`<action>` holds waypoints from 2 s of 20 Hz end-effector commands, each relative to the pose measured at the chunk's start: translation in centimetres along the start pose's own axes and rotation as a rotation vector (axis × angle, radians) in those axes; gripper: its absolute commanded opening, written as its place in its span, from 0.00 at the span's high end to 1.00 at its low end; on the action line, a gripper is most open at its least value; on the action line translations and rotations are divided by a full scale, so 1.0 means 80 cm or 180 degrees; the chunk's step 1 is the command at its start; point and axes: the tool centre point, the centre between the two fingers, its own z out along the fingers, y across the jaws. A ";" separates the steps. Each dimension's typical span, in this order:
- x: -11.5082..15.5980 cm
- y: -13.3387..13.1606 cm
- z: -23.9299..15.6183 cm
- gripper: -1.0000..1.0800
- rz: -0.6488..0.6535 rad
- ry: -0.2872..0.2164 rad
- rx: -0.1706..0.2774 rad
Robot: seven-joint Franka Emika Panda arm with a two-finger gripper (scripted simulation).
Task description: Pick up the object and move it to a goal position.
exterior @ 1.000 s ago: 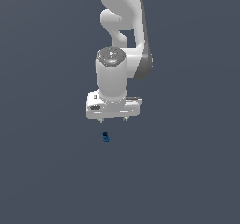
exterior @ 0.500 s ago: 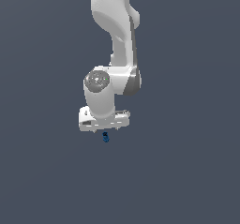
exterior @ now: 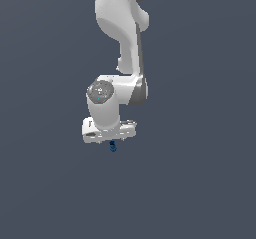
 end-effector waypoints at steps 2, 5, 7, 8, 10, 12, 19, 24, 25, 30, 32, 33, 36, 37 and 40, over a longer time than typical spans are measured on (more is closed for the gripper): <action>0.000 0.000 0.010 0.04 -0.0002 -0.0001 0.0001; -0.001 0.000 0.029 0.04 -0.0004 -0.0001 0.0001; -0.001 0.000 0.043 0.04 -0.0005 -0.0001 0.0002; -0.001 0.000 0.049 0.04 -0.0005 -0.0001 0.0002; -0.001 0.000 0.057 0.04 -0.0007 0.0000 0.0002; -0.001 0.000 0.062 0.04 -0.0007 0.0000 0.0002; 0.001 0.000 0.062 1.00 -0.0007 0.0000 0.0002; 0.001 0.000 0.062 1.00 -0.0007 0.0000 0.0002; 0.001 0.000 0.062 1.00 -0.0007 0.0000 0.0002; -0.001 -0.004 0.059 1.00 -0.0007 0.0000 0.0002; -0.002 -0.009 0.055 1.00 -0.0007 0.0000 0.0002; -0.003 -0.013 0.053 1.00 -0.0007 0.0000 0.0002; -0.008 -0.028 0.042 1.00 -0.0007 0.0000 0.0002; -0.009 -0.034 0.038 1.00 -0.0008 -0.0001 0.0002; -0.016 -0.057 0.022 1.00 -0.0008 -0.0001 0.0002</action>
